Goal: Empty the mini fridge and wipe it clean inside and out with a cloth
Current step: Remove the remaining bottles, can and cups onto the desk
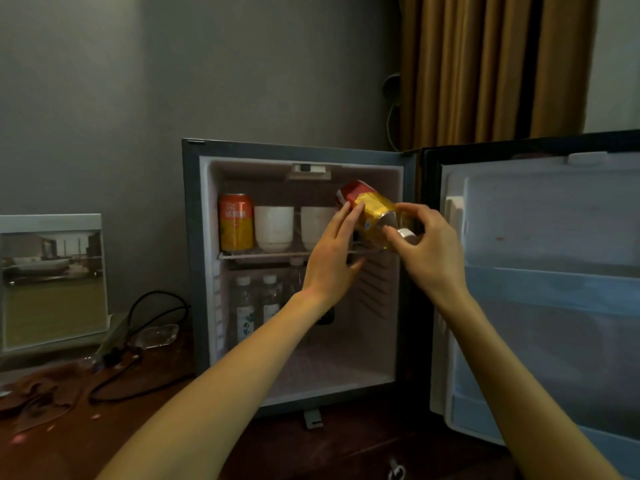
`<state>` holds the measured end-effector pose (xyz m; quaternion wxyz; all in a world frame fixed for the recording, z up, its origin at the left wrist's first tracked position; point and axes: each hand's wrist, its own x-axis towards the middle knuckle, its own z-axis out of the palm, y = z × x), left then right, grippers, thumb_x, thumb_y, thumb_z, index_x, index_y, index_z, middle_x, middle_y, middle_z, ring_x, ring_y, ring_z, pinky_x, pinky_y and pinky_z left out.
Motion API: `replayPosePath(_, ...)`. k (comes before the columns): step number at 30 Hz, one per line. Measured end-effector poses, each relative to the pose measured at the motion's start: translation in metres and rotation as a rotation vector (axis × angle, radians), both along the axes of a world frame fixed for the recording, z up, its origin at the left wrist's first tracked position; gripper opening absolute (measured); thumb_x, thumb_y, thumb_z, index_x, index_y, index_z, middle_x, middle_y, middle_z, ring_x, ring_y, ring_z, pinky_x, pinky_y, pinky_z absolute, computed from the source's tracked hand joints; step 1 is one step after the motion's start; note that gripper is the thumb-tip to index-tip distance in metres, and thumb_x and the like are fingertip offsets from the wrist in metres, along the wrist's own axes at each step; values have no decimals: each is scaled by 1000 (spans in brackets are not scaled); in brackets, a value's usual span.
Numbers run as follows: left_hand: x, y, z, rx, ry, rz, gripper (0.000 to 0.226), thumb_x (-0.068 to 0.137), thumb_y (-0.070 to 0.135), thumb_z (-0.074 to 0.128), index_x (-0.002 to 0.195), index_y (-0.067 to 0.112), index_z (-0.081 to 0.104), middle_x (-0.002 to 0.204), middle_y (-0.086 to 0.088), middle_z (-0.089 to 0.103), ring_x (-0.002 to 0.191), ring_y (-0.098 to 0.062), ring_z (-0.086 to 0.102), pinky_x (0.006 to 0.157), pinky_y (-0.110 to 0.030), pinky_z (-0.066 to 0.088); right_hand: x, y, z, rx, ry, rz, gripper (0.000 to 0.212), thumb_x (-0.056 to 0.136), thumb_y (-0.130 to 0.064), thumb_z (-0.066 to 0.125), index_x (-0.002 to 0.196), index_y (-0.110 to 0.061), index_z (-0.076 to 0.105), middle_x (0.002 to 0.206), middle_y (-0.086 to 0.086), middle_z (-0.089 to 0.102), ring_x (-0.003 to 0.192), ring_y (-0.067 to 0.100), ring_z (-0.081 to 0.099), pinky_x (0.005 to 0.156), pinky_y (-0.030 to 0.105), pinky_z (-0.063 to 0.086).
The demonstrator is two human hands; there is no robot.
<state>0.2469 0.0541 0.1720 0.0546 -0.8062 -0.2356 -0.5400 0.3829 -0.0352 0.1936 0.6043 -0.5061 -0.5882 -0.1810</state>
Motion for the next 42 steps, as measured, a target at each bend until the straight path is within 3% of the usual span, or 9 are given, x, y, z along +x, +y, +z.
replayPosePath(3,-2,-2,5,34,-31,-5,87,80,17,76,151,24,25,159,0,22,145,-22,24,109,-46,38,-4,-8,6,93,45,85,40,89,-30,67,126,-23,56,114,-7,61,98,8,59,76,20,54)
replayPosePath(5,-6,-3,7,42,-30,-13,85,79,24,77,149,24,28,156,0,29,143,-21,29,109,-49,40,-8,-12,9,135,71,152,36,88,-29,68,122,-27,57,108,-13,62,98,5,61,77,21,55)
replayPosePath(12,-23,-7,-5,34,-58,-99,78,75,47,77,137,24,37,128,2,49,109,-12,54,85,-37,55,-17,-9,19,155,158,334,33,88,-27,69,119,-18,59,104,-4,64,100,8,63,74,19,56)
replayPosePath(19,-36,-16,-18,-9,-147,-155,72,77,34,78,137,18,42,126,1,50,109,-9,53,86,-26,53,-31,5,10,129,267,452,35,88,-32,68,119,-18,59,105,-1,63,97,13,64,76,26,57)
replayPosePath(23,-44,-23,-20,-46,-202,-182,69,80,51,66,138,24,42,124,6,50,108,-3,53,86,-17,50,-45,7,4,90,399,623,32,90,-27,64,120,-21,55,103,-4,63,95,8,65,74,18,54)
replayPosePath(28,-62,-25,-34,-165,-301,-192,64,81,59,58,135,30,40,127,9,49,112,0,53,89,-21,52,-68,14,-9,-2,439,757,15,94,-29,56,106,-23,61,98,-3,65,87,4,66,70,18,53)
replayPosePath(32,-84,-32,-45,-227,-330,-180,63,81,60,57,134,31,41,127,6,50,114,-2,53,91,-23,52,-98,20,-20,-106,529,890,25,92,-39,51,110,-25,61,102,1,66,85,4,67,67,15,52)
replayPosePath(36,-120,-43,-59,-276,-384,-132,63,81,61,58,134,30,44,126,8,51,115,-5,54,94,-30,52,-136,23,-31,-194,563,1059,45,86,-49,47,119,-20,58,110,8,67,96,14,68,77,24,55)
replayPosePath(42,-188,-77,-82,-297,-550,4,50,81,57,60,125,38,45,120,7,57,109,0,58,87,-16,49,-218,20,-52,-366,610,1303,55,87,-54,50,129,-18,54,117,11,67,107,27,66,93,43,53)
